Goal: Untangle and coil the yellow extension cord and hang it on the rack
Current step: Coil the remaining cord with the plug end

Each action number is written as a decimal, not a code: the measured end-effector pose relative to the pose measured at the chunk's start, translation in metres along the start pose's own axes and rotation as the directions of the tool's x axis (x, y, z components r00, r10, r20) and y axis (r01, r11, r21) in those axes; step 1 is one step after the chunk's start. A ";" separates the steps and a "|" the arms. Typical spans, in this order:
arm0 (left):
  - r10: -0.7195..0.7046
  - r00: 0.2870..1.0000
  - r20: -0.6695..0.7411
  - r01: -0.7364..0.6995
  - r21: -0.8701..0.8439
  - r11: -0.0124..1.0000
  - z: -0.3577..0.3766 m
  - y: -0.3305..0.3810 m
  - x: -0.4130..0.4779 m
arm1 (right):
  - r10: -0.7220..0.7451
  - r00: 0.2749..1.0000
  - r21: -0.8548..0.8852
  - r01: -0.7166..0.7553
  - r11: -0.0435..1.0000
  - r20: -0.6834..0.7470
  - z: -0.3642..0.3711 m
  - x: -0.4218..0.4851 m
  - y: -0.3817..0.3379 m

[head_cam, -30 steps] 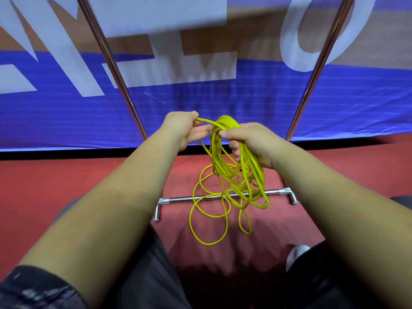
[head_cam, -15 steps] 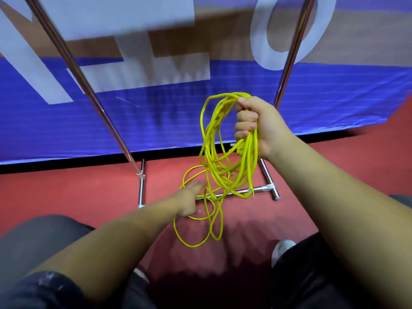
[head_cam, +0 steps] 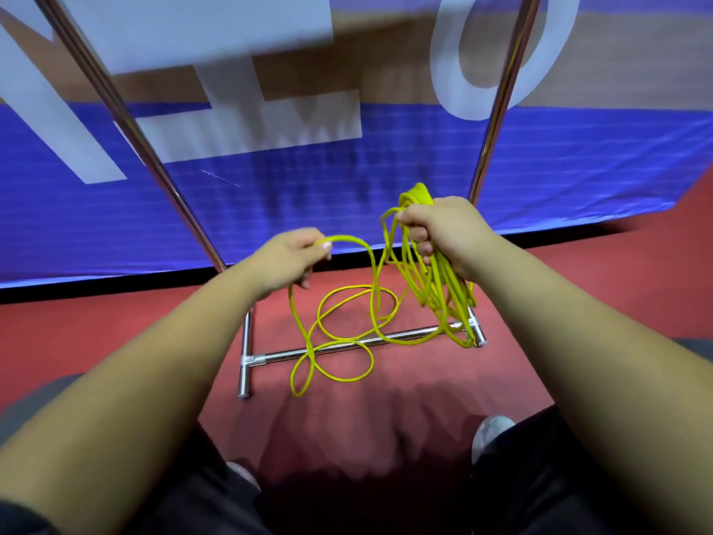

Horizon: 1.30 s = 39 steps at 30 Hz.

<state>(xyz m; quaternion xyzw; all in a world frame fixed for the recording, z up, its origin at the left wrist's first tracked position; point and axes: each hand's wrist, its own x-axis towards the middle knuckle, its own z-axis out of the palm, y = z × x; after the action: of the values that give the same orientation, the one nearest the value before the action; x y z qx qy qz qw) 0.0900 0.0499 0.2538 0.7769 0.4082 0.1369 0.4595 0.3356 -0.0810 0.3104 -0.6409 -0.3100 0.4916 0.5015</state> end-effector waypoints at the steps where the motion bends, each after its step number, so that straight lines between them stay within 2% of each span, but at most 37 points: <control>1: 0.012 0.998 -0.066 -0.016 -0.061 0.998 -0.009 0.007 -0.001 | -0.001 1.000 -0.030 0.000 1.000 -0.028 -0.002 0.002 0.004; 4: -0.015 0.963 -0.270 -0.091 -0.377 0.922 -0.034 0.026 -0.007 | -0.016 0.995 -0.113 0.005 0.994 -0.096 -0.006 0.009 0.015; 8: 0.006 0.920 -0.392 -0.299 -0.693 0.656 -0.064 0.049 -0.018 | -0.057 0.984 -0.307 0.002 0.952 -0.169 -0.006 0.011 0.023; 12: 0.003 0.880 -0.475 -0.446 -0.824 0.351 -0.097 0.058 -0.030 | -0.058 0.969 -0.400 -0.044 0.916 -0.241 -0.004 0.011 0.027; 14: -0.053 0.864 -0.501 -0.461 -0.829 0.317 -0.108 0.055 -0.036 | -0.049 0.964 -0.395 -0.061 0.917 -0.262 -0.005 0.011 0.029; 17: -0.180 0.834 -0.522 -0.413 -0.806 0.424 -0.115 0.044 -0.041 | -0.040 0.962 -0.342 -0.057 0.938 -0.270 -0.005 0.010 0.029; 21: -0.249 0.837 -0.487 -0.205 -0.702 0.682 -0.114 0.034 -0.044 | -0.056 0.970 -0.240 -0.003 0.971 -0.238 -0.001 0.004 0.024; 24: -0.143 0.918 -0.371 -0.090 -0.543 0.835 -0.103 0.039 -0.049 | -0.030 0.977 -0.134 0.001 0.991 -0.213 0.005 0.001 0.022; 27: 0.061 0.985 -0.162 -0.102 -0.254 0.962 -0.086 0.058 -0.062 | 0.008 0.990 -0.059 -0.016 0.998 -0.140 0.010 0.000 0.023; 30: 0.188 0.982 0.026 -0.186 -0.065 0.980 -0.074 0.078 -0.073 | 0.023 0.999 -0.033 -0.024 0.999 -0.039 0.016 -0.002 0.023; 32: 0.237 0.967 0.090 -0.236 -0.017 0.972 -0.068 0.085 -0.076 | 0.014 0.999 -0.006 -0.014 1.000 0.029 0.022 -0.003 0.023; 37: 0.339 0.930 0.139 -0.340 -0.019 0.940 -0.060 0.091 -0.072 | -0.029 0.992 0.029 0.025 0.999 0.121 0.036 -0.006 0.023; 39: 0.345 0.934 0.093 -0.345 -0.009 0.938 -0.053 0.096 -0.067 | -0.020 0.989 0.058 0.012 0.998 0.149 0.040 -0.008 0.022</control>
<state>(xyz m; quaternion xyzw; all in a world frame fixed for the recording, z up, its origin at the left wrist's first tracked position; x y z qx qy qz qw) 0.0655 0.0075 0.3722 0.8437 0.2441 0.1774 0.4441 0.2931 -0.0815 0.2915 -0.5852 -0.3378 0.5428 0.4987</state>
